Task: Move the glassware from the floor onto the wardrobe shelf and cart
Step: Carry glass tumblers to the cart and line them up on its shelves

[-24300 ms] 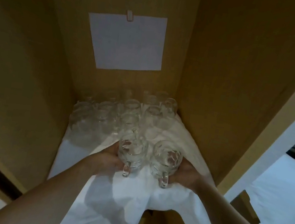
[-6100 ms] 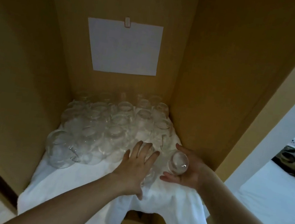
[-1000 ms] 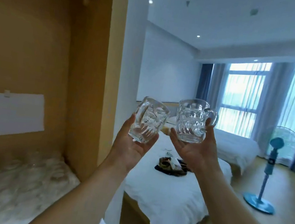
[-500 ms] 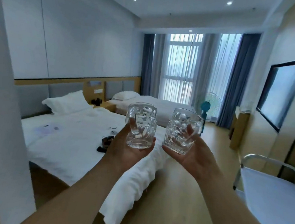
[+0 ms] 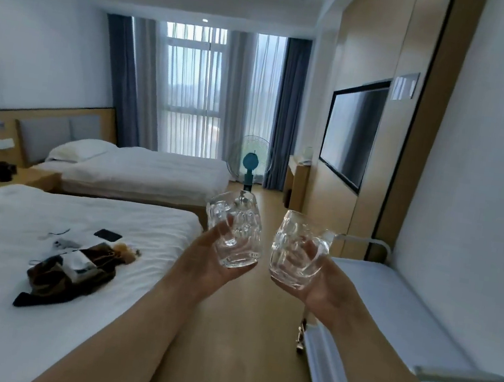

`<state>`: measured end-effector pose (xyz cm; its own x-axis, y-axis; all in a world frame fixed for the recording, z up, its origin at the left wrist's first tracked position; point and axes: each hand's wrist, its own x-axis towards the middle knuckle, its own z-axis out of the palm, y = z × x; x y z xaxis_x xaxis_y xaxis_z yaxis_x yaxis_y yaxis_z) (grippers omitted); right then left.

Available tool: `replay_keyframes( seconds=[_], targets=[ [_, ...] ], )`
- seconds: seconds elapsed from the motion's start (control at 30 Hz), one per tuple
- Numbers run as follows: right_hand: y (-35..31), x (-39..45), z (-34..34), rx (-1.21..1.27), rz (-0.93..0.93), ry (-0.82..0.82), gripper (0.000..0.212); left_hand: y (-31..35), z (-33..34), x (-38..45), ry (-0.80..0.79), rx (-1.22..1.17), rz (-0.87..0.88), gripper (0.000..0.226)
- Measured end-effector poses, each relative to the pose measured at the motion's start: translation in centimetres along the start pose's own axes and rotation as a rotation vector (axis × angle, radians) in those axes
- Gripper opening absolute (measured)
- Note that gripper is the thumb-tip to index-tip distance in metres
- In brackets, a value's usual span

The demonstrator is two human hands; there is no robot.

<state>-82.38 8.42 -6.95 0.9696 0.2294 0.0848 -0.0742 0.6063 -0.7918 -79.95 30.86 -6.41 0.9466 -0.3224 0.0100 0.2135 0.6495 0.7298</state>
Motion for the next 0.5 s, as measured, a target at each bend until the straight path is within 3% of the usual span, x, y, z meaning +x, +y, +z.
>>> replay_keyframes(
  seconds=[0.1,0.27,0.4,0.5],
  targets=[
    [0.9,2.8,-0.9,-0.027,-0.003,0.07,0.108,0.3,-2.1,4.3,0.002,0.055,-0.122,0.095],
    [2.5,6.0,-3.2,-0.063,-0.046,0.131,0.093,-0.6,-4.8,10.4,-0.058,0.122,-0.204,0.076],
    [3.0,8.4,-6.1,-0.039,-0.068,0.181,0.079,-2.1,-6.0,14.7,-0.092,0.115,-0.259,0.081],
    [2.7,10.6,-8.7,-0.026,-0.089,0.242,0.07,-3.7,-6.5,18.8,-0.088,0.086,-0.352,0.047]
  ],
)
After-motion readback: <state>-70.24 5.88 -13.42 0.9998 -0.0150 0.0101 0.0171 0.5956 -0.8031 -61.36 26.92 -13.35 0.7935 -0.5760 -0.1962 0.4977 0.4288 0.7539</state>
